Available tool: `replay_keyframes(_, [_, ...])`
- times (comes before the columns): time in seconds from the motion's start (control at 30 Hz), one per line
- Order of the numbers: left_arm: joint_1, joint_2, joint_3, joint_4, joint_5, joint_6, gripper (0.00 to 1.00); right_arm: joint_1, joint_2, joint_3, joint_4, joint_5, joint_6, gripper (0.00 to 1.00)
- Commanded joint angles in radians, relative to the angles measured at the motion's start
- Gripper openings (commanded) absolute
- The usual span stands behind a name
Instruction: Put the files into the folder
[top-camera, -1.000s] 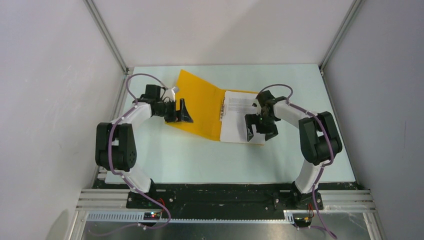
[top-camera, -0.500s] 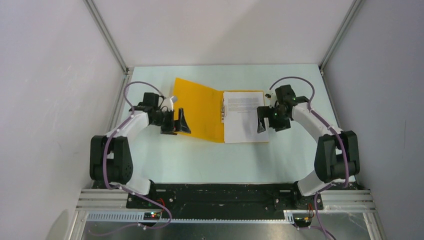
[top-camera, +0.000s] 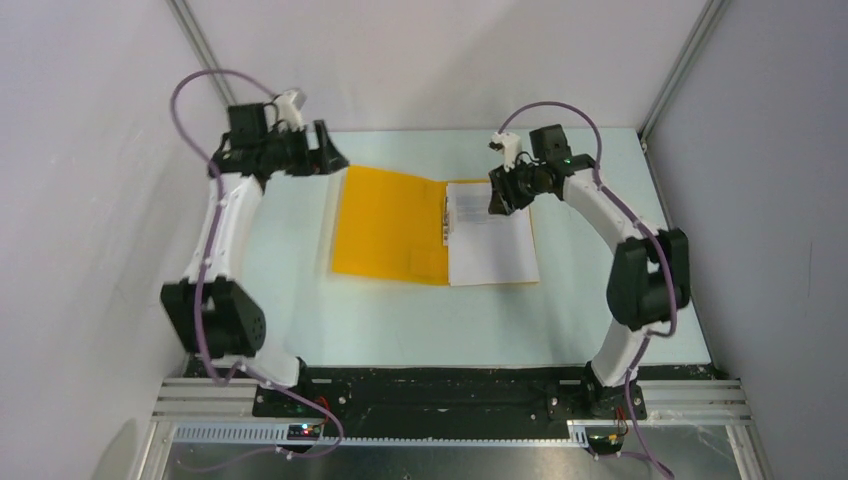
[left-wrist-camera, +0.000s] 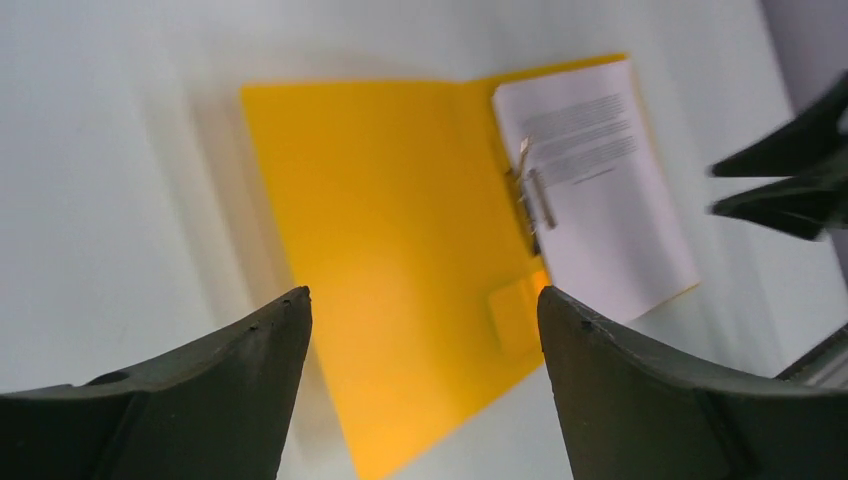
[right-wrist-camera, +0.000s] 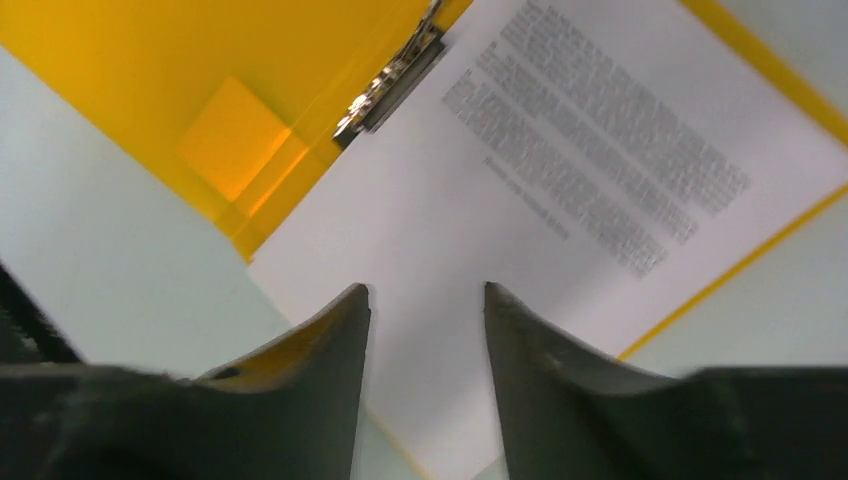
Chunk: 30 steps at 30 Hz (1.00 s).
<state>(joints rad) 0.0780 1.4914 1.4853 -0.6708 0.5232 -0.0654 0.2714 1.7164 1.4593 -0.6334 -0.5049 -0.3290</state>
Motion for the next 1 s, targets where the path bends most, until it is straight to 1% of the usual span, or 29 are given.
replay_keyframes(0.0, [-0.117, 0.245, 0.15, 0.048, 0.134, -0.099, 0.86, -0.005, 0.176, 0.126, 0.054, -0.05, 0.046, 0.28])
replay_keyframes(0.03, [-0.145, 0.306, 0.168, 0.065, 0.143, -0.116, 0.84, -0.005, 0.196, 0.144, 0.056, -0.047, 0.066, 0.2])
replay_keyframes(0.07, [-0.162, 0.335, 0.199, 0.112, 0.164, -0.155, 0.83, -0.006, 0.237, 0.177, 0.053, -0.045, 0.075, 0.05])
replay_keyframes(0.1, [-0.188, 0.392, 0.213, 0.136, 0.171, -0.18, 0.82, -0.008, 0.258, 0.197, 0.048, -0.044, 0.093, 0.02])
replay_keyframes(0.13, [-0.2, 0.42, 0.24, 0.186, 0.18, -0.234, 0.82, -0.01, 0.297, 0.234, 0.034, -0.044, 0.104, 0.0])
replay_keyframes(0.23, [-0.256, 0.566, 0.313, 0.269, 0.204, -0.315, 0.8, -0.013, 0.362, 0.283, 0.001, -0.057, 0.141, 0.0])
replay_keyframes(0.33, [-0.289, 0.67, 0.398, 0.323, 0.215, -0.394, 0.74, -0.015, 0.434, 0.333, -0.032, -0.069, 0.17, 0.0])
replay_keyframes(0.43, [-0.315, 0.784, 0.448, 0.414, 0.223, -0.479, 0.69, -0.022, 0.488, 0.368, -0.058, -0.089, 0.224, 0.0])
replay_keyframes(0.47, [-0.319, 0.825, 0.468, 0.432, 0.223, -0.518, 0.64, -0.026, 0.507, 0.376, -0.06, -0.091, 0.242, 0.0])
replay_keyframes(0.5, [-0.329, 0.842, 0.477, 0.473, 0.228, -0.535, 0.61, -0.028, 0.516, 0.382, -0.063, -0.09, 0.25, 0.0])
replay_keyframes(0.53, [-0.334, 0.857, 0.485, 0.497, 0.233, -0.57, 0.5, -0.028, 0.53, 0.384, -0.064, -0.091, 0.262, 0.0])
replay_keyframes(0.57, [-0.343, 0.882, 0.479, 0.567, 0.251, -0.589, 0.44, -0.028, 0.536, 0.387, -0.066, -0.091, 0.268, 0.0])
replay_keyframes(0.6, [-0.347, 0.904, 0.476, 0.595, 0.259, -0.631, 0.33, -0.028, 0.546, 0.387, -0.067, -0.089, 0.283, 0.0])
replay_keyframes(0.67, [-0.361, 0.928, 0.473, 0.642, 0.265, -0.671, 0.26, -0.028, 0.552, 0.381, -0.064, -0.089, 0.298, 0.0])
replay_keyframes(0.77, [-0.38, 0.952, 0.467, 0.681, 0.257, -0.716, 0.25, -0.022, 0.561, 0.367, -0.062, -0.088, 0.307, 0.0])
replay_keyframes(0.83, [-0.387, 0.965, 0.464, 0.709, 0.248, -0.727, 0.21, -0.02, 0.562, 0.358, -0.061, -0.082, 0.31, 0.0])
replay_keyframes(0.87, [-0.392, 0.973, 0.464, 0.714, 0.244, -0.73, 0.18, -0.019, 0.563, 0.354, -0.06, -0.079, 0.311, 0.0])
replay_keyframes(0.97, [-0.396, 0.988, 0.466, 0.731, 0.228, -0.751, 0.16, -0.018, 0.563, 0.341, -0.056, -0.069, 0.313, 0.0])
